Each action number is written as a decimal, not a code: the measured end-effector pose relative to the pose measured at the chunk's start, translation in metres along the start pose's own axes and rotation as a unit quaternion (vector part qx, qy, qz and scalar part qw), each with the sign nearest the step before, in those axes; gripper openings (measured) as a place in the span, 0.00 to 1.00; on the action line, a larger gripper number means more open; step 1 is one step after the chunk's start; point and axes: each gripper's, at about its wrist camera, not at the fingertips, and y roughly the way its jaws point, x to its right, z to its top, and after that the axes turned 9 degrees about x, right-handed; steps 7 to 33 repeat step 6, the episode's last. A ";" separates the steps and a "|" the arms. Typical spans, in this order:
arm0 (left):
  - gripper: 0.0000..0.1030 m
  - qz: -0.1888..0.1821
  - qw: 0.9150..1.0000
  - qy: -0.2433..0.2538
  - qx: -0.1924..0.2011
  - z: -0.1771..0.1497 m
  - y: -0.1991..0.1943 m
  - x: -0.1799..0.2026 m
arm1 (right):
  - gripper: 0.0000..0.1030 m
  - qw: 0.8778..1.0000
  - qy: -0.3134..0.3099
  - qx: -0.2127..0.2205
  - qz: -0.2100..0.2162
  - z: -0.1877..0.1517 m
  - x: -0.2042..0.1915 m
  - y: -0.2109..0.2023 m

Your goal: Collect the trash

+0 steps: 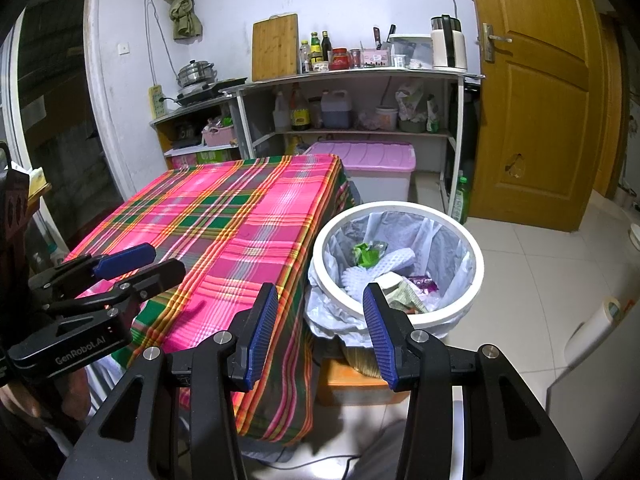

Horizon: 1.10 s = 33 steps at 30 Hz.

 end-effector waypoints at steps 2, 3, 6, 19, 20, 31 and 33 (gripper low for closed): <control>0.49 0.004 1.000 0.002 0.003 -0.001 0.001 0.003 | 0.44 1.000 0.000 -0.001 0.000 -0.001 0.000 0.001; 0.49 0.006 1.000 0.003 0.005 0.000 0.001 0.004 | 0.44 1.000 0.000 -0.001 -0.001 -0.001 0.000 0.001; 0.49 0.008 1.000 0.003 0.006 0.000 0.002 0.004 | 0.44 1.000 0.000 0.000 0.000 -0.001 -0.001 0.001; 0.49 0.008 1.000 0.003 0.006 0.000 0.002 0.004 | 0.44 1.000 0.000 0.000 0.000 -0.001 -0.001 0.001; 0.49 0.008 1.000 0.003 0.006 0.000 0.002 0.004 | 0.44 1.000 0.000 0.000 0.000 -0.001 -0.001 0.001; 0.49 0.008 1.000 0.003 0.006 0.000 0.002 0.004 | 0.44 1.000 0.000 0.000 0.000 -0.001 -0.001 0.001; 0.49 0.008 1.000 0.003 0.006 0.000 0.002 0.004 | 0.44 1.000 0.000 0.000 0.000 -0.001 -0.001 0.001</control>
